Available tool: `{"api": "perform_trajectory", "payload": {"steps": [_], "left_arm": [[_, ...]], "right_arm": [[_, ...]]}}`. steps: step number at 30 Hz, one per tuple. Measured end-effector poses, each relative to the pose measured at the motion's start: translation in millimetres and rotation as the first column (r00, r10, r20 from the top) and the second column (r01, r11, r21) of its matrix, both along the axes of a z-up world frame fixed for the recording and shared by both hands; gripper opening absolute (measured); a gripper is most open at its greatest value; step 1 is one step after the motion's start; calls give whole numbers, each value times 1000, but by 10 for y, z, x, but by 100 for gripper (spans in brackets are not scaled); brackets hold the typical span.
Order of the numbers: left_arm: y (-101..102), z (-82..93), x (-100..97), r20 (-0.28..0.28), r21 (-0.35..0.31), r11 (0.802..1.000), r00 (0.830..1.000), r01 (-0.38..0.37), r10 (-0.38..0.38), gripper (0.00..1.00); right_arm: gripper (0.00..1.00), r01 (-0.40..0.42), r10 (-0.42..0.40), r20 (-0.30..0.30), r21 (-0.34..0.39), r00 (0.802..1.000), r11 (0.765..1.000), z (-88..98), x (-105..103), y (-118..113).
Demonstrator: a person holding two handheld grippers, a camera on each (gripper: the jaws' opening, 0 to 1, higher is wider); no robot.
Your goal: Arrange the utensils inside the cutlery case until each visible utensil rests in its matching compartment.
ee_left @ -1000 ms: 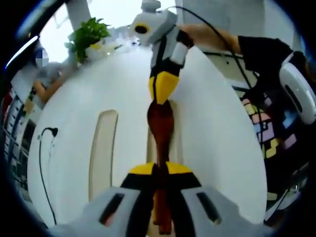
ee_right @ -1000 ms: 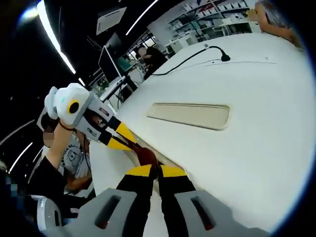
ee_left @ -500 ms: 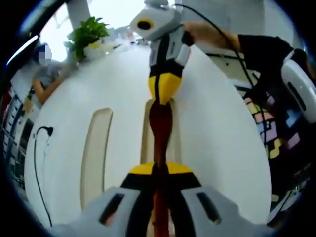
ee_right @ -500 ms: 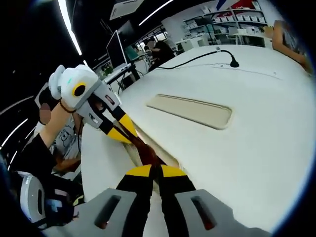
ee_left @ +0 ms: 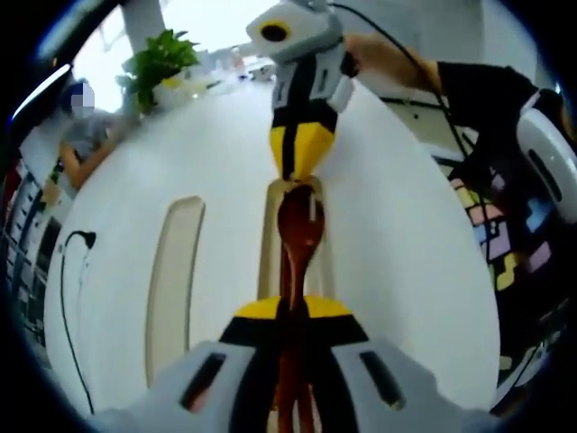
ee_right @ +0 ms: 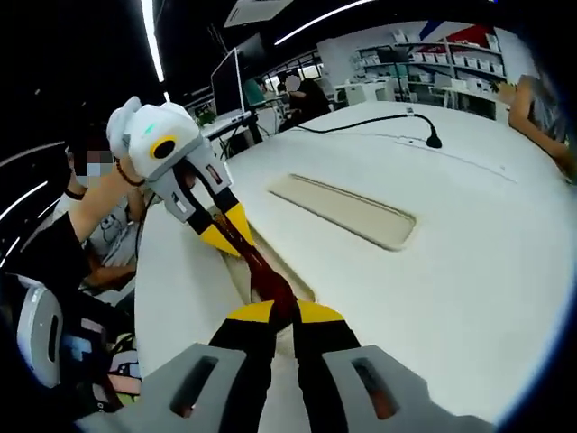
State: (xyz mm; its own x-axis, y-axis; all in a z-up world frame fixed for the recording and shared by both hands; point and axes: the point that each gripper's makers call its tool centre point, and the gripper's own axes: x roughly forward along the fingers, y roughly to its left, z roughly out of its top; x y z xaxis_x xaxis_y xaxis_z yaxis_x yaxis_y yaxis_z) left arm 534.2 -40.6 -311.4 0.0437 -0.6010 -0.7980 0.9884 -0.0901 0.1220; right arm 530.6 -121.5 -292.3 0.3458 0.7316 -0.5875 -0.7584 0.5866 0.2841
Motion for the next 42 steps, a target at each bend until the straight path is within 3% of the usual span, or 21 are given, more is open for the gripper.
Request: {"api": "perform_trajectory", "payload": {"steps": [16,24,29,32,33,35,37,42], "left_arm": [[-40,4,-55,-9,-18,1000,1000,-10,10,7],[-13,80,-71,19,-67,997,999,-28,29,9],[88,191,40,43,-113,992,997,-64,69,11],[245,223,189,-18,-110,973,979,-204,203,10],[209,301,218,-26,-170,964,979,-203,201,9],[269,379,283,-52,-198,947,968,-253,247,9],[359,457,407,-42,-222,928,954,-299,297,10],[604,517,675,-76,-249,863,897,-440,436,10]], "right_arm": [[6,-26,25,40,24,999,999,75,6,90],[6,-51,52,84,-13,995,999,126,24,95],[6,-46,46,84,-4,995,999,99,45,78],[5,-29,28,84,7,996,1000,95,97,70],[5,-24,22,78,26,997,999,114,104,82],[5,-12,9,81,43,997,999,159,140,79],[6,-2,-1,102,34,995,999,179,194,63],[6,22,-24,111,25,994,999,197,305,21]]}}
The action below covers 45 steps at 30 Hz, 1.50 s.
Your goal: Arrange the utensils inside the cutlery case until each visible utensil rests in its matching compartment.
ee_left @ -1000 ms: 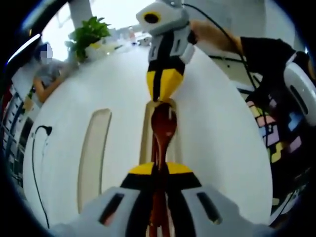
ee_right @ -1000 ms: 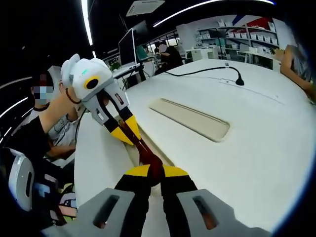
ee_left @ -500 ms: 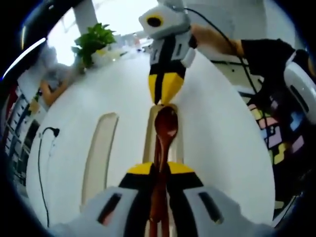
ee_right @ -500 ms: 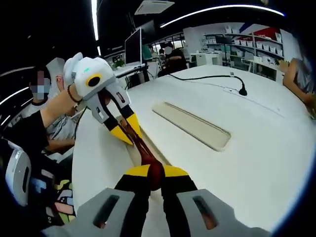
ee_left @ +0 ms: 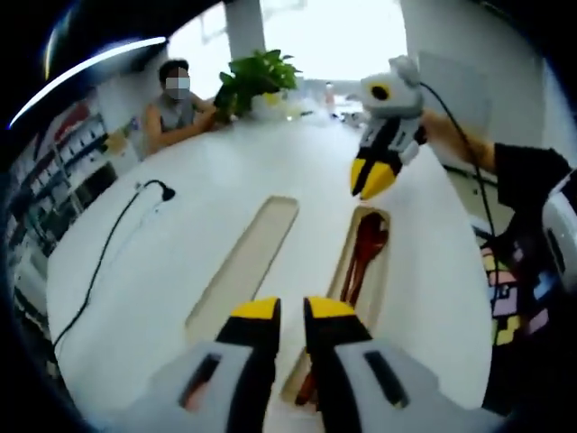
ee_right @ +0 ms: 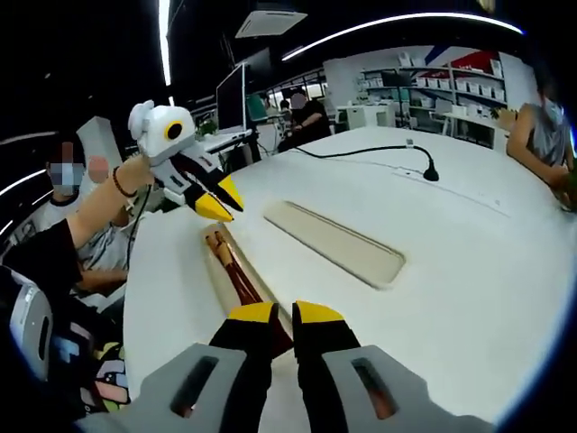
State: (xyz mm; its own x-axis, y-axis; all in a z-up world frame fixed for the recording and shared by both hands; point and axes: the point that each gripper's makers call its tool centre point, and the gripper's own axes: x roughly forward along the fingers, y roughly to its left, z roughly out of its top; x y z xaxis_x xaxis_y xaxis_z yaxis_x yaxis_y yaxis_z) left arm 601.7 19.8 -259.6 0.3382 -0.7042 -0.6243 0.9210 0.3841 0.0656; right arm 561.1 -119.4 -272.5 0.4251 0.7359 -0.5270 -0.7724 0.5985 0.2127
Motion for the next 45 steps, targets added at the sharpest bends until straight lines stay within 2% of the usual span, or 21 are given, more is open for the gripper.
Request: {"api": "perform_trajectory", "payload": {"steps": [2,3,4,5,7,10,14,15,17,19,21,22,23,26,29,30,32,35,37,41,45], "left_arm": [[91,13,101,7,-4,999,999,-51,51,10],[186,14,219,31,9,993,992,-119,119,10],[316,-10,349,76,58,985,984,-164,160,10],[344,-26,379,58,50,983,983,-175,172,10],[384,-46,413,-32,1,973,973,-230,230,10],[487,-92,537,-29,11,958,958,-285,285,10],[574,-192,617,-81,14,936,932,-353,353,10],[587,-233,607,-104,17,928,922,-372,372,10],[671,-320,651,-119,44,892,884,-450,452,9],[658,-359,673,-108,38,897,890,-441,442,9],[607,-384,668,-177,-1,881,867,-473,465,10],[596,-388,683,-193,-14,873,858,-487,476,11],[600,-397,705,-193,-15,873,858,-488,476,12],[592,-440,728,-222,-23,844,826,-535,518,22],[580,-477,724,-253,-25,838,815,-545,522,25],[570,-479,721,-260,-32,836,812,-548,523,25],[544,-489,696,-291,-48,827,800,-560,525,25],[526,-532,659,-347,-57,804,767,-591,539,24],[525,-563,639,-350,-48,802,762,-596,545,24],[498,-591,592,-349,-46,805,764,-592,542,24],[466,-589,567,-367,-56,798,756,-600,542,23]], "right_arm": [[6,14,-14,8,-9,1000,1000,5,60,-25],[6,27,-27,13,-14,1000,1000,6,99,-47],[6,36,-36,20,-20,999,999,7,137,-67],[6,44,-43,23,-30,999,999,0,172,-90],[6,66,-65,22,-49,998,997,-31,246,-146],[6,100,-99,16,-53,995,994,-60,366,-205],[9,156,-156,7,-72,988,985,-107,531,-295],[10,169,-168,14,-90,986,981,-128,577,-324],[11,196,-194,25,-117,981,974,-167,658,-366],[13,211,-209,31,-127,977,969,-190,724,-380],[15,230,-228,36,-137,973,963,-218,819,-395],[16,239,-236,39,-143,971,960,-235,861,-400],[16,248,-245,40,-151,969,957,-253,901,-404],[16,272,-268,45,-167,962,948,-304,985,-405],[16,296,-290,57,-202,955,934,-388,1044,-423],[16,326,-318,75,-211,945,921,-389,1073,-452],[16,291,-255,160,-279,954,915,-388,1074,-432],[16,286,-247,159,-311,956,906,-437,1055,-404],[16,284,-253,140,-298,957,911,-454,1045,-346],[16,296,-264,144,-309,954,904,-464,1059,-323],[15,302,-271,141,-309,952,902,-497,1055,-314]]}}
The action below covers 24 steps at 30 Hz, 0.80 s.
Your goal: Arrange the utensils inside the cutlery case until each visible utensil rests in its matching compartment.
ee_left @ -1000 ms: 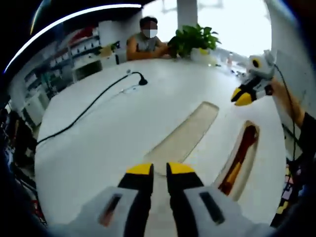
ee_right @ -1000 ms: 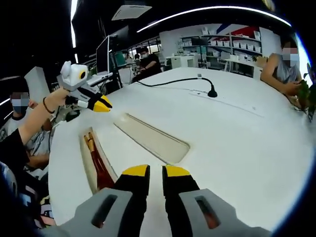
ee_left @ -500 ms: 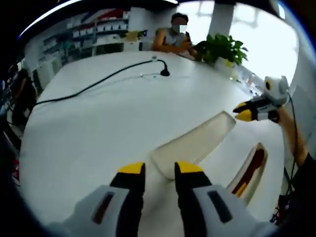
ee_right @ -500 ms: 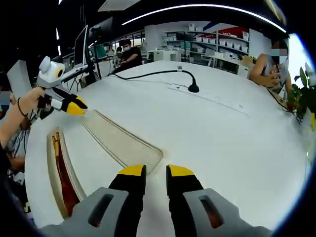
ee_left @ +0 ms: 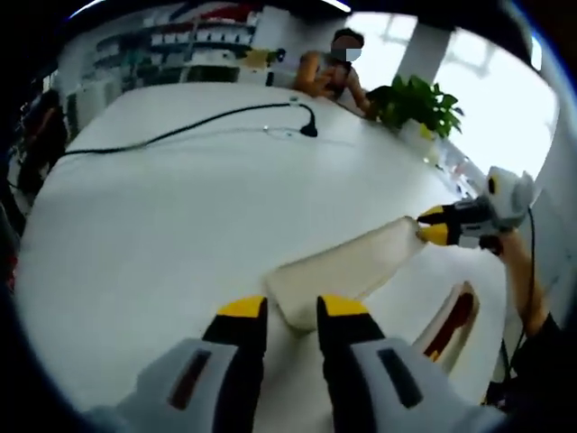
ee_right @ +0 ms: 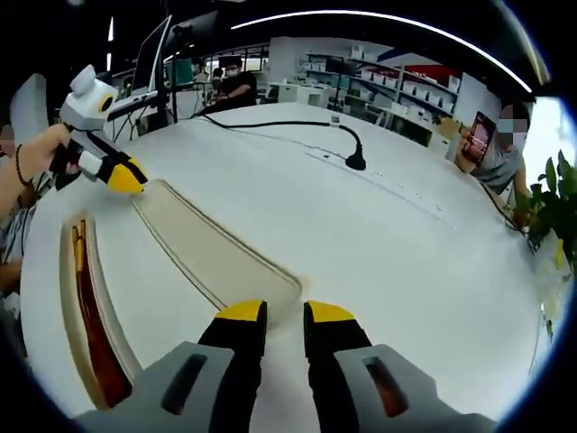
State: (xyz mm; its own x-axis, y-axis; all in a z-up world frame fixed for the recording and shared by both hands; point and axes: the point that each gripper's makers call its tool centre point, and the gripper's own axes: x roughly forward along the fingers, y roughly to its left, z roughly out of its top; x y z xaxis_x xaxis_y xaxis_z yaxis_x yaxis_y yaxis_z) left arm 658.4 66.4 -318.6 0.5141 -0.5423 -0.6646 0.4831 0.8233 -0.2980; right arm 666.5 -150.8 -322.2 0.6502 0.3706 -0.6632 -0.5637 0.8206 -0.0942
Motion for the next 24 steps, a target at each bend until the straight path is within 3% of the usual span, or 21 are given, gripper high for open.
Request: {"api": "perform_trajectory", "payload": {"steps": [4,9,15,21,24], "left_arm": [[-49,6,-58,1,-12,1000,1000,-5,5,23],[-69,4,-85,1,-24,999,1000,-24,24,24],[-58,2,-109,-59,-129,988,995,-86,79,23],[-76,18,-140,-147,-258,955,983,-147,112,23],[-41,35,-61,-162,-278,949,981,-150,108,23]], "right_arm": [[13,26,-26,11,-2,1000,1000,20,90,-29],[11,60,-59,24,-19,998,998,15,33,-32],[10,73,-72,17,-13,997,997,18,17,-44],[10,81,-81,17,-1,997,997,11,-23,-37],[10,80,-80,17,-4,997,997,8,-20,-36]]}}
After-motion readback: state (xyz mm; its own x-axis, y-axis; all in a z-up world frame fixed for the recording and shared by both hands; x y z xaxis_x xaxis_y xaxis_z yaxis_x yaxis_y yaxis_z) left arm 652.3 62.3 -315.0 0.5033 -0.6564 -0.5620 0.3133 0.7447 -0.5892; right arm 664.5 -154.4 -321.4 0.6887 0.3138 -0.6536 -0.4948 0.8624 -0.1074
